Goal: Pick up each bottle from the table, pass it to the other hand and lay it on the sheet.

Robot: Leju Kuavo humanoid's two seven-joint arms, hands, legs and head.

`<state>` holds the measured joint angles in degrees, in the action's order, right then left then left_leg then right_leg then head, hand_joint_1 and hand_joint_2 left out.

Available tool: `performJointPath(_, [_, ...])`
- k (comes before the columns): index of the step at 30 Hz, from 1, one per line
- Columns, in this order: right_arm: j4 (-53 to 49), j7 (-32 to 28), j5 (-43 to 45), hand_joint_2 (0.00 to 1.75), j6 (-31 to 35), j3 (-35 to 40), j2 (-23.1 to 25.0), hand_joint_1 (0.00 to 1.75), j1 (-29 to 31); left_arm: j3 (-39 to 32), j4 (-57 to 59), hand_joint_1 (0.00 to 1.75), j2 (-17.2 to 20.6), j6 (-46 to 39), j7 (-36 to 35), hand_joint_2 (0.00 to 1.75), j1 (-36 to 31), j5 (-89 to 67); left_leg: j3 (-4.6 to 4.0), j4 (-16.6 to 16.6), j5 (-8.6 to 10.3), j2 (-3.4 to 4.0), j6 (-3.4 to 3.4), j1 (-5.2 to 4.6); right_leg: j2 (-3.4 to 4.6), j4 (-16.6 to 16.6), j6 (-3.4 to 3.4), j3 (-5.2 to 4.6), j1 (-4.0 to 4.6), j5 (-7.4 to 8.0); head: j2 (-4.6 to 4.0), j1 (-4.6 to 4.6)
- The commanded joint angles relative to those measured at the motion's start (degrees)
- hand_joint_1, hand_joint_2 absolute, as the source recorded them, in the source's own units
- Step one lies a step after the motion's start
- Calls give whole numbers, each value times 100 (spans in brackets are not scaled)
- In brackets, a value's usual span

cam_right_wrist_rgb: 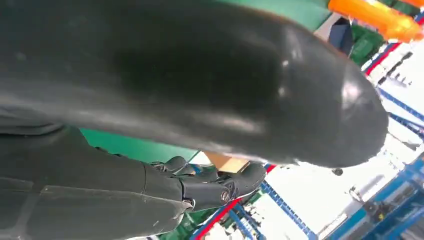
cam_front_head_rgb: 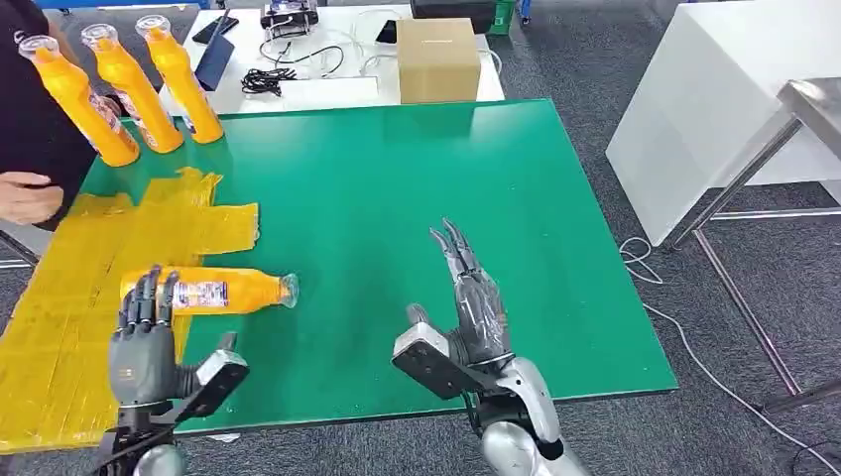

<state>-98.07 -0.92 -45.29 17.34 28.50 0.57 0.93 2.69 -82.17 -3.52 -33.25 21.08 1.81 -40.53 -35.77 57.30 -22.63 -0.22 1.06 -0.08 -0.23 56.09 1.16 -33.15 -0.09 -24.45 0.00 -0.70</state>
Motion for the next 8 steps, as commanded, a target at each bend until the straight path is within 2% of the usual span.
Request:
performJointPath(1, [22, -1641, 951, 0, 1121, -149, 192, 0, -320, 41, -1770, 0, -615, 2713, 900, 0, 606, 3408, 13, 11, -20, 7, -5, 6, 7, 1, 2, 17, 6, -14, 0, 0])
performJointPath(3, [28, -1641, 951, 0, 1122, -156, 191, 0, -300, 32, -1763, 0, -606, 2711, 900, 0, 616, 3410, 6, 4, -14, 8, -3, 3, 8, -2, 2, 10, 3, -7, 0, 0])
performJointPath(5, [6, -2061, 1319, 0, 1465, -242, 310, 0, -358, 305, -1794, 0, -478, 3577, 1022, 0, 602, 3921, 12, 4, -16, 12, -5, 4, 11, -3, 1, 15, 5, -6, 0, 0])
performJointPath(8, [-47, -2210, 1494, 0, 1518, -190, 256, 0, -428, 824, -2003, 0, -449, 3968, 905, 0, 747, 3944, 9, 3, -13, -4, -7, 4, -5, -3, 0, 11, 4, -8, 0, 0])
